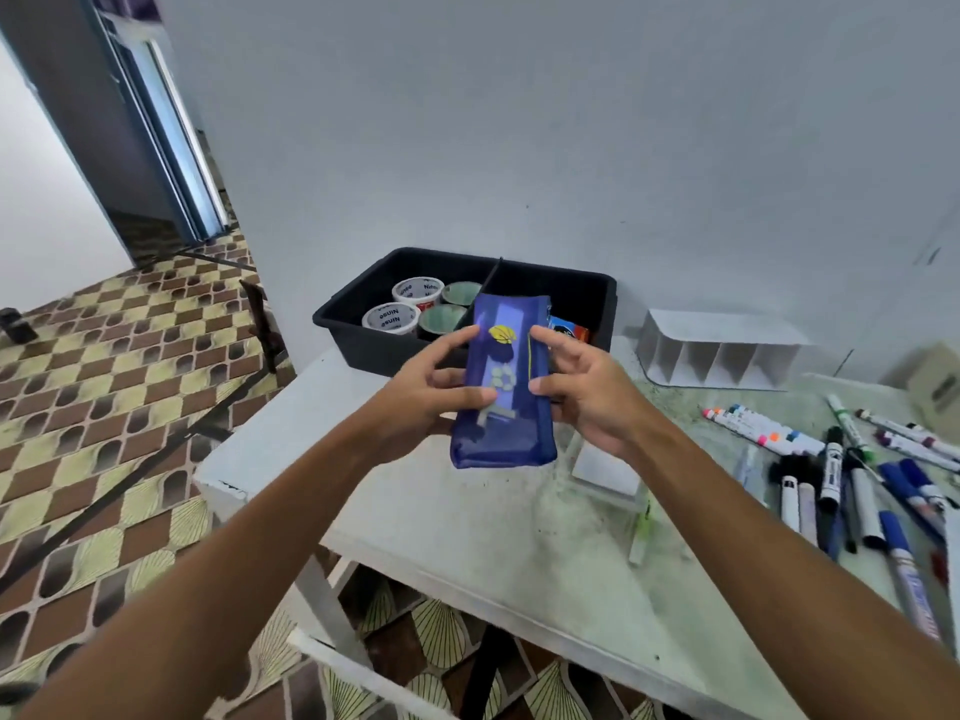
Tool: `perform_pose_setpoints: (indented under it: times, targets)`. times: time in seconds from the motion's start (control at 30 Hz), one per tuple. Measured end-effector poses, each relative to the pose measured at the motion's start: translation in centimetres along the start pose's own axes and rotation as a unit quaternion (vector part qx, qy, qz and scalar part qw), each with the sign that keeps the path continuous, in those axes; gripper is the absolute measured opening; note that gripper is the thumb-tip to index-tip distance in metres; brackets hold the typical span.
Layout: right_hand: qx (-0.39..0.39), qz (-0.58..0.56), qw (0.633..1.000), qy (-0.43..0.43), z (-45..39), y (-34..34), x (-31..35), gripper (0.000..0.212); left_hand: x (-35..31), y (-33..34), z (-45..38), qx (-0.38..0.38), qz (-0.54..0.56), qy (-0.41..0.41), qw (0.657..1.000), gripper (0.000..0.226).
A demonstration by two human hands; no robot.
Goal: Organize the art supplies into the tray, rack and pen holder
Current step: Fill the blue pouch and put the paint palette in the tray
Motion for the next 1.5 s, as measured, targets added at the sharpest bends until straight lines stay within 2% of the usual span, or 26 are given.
perform_pose_setpoints:
  times: [0.1,0.2,0.37,0.57,0.67,0.73,0.8,0.87,0.97,1.03,1.1,1.17,1.23,1.33,1.43,1.5]
  targets:
    - [-0.024,0.037,0.999,-0.012,-3.6,-1.5,1.7,0.063,-2.3,-0.4,-4.8,0.009,-0.015,-0.015,1.000,0.071]
    - [-0.057,0.150,0.987,-0.011,-7.9,-3.6,2.9,0.064,-3.5,-0.8,-10.3,0.019,-0.031,-0.033,0.999,0.072]
    - [-0.071,0.370,0.926,0.030,-15.1,-7.2,3.0,0.072,-3.1,-2.0,-18.9,0.021,-0.087,-0.045,0.995,0.079]
    - [-0.027,0.609,0.785,0.112,-19.0,-9.6,0.7,0.074,-0.1,-2.6,-24.6,0.050,-0.222,-0.079,0.971,0.092]
    - [-0.002,0.736,0.668,0.110,-18.9,-9.1,-0.1,0.052,0.6,-2.4,-25.5,0.051,-0.271,-0.070,0.959,0.090]
    - [0.009,0.790,0.604,0.107,-18.7,-8.5,-0.2,0.042,0.8,-2.2,-25.8,0.054,-0.309,-0.058,0.948,0.094]
    - [0.014,0.819,0.564,0.105,-18.4,-7.9,0.0,0.037,0.6,-1.8,-25.7,0.071,-0.350,-0.057,0.932,0.095]
    - [0.020,0.833,0.545,0.092,-18.0,-7.4,0.2,0.036,0.5,-1.2,-25.6,0.089,-0.399,-0.050,0.911,0.096]
    - [0.043,0.825,0.559,0.073,-17.0,-7.0,0.0,0.030,-0.1,-0.3,-25.3,0.105,-0.520,0.005,0.848,0.084]
    - [0.054,0.832,0.549,0.066,-16.3,-7.0,-0.4,0.032,-0.3,0.1,-25.1,0.103,-0.603,0.042,0.790,0.073]
    - [0.056,0.843,0.532,0.053,-15.7,-7.2,-0.7,0.041,-0.4,0.2,-25.0,0.083,-0.673,0.067,0.732,0.073]
    - [0.048,0.833,0.550,0.036,-15.2,-7.4,-0.8,0.042,-0.3,0.2,-24.8,0.062,-0.709,0.070,0.699,0.079]
    - [0.011,0.793,0.609,0.006,-14.5,-7.6,-0.6,0.039,-0.3,0.0,-24.5,0.050,-0.708,0.081,0.700,0.081]
    - [-0.104,0.694,0.708,-0.079,-12.5,-8.7,0.3,0.030,-0.4,0.5,-23.1,0.024,-0.664,0.169,0.728,0.061]
    - [-0.161,0.607,0.768,-0.127,-8.7,-10.6,0.5,0.025,-0.5,2.1,-20.6,0.008,-0.591,0.325,0.739,0.048]
    - [-0.168,0.590,0.782,-0.114,-5.8,-12.2,-0.2,0.024,-0.4,4.2,-18.1,0.032,-0.545,0.411,0.730,0.042]
Point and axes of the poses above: each hand's wrist, its own z-axis away from the middle knuckle, its own y-axis out of the palm, x = y × z, the point moved 2 cm from there along -z, towards the middle knuckle, and after that the axes turned 5 degrees about -y, right-handed, at the moved point
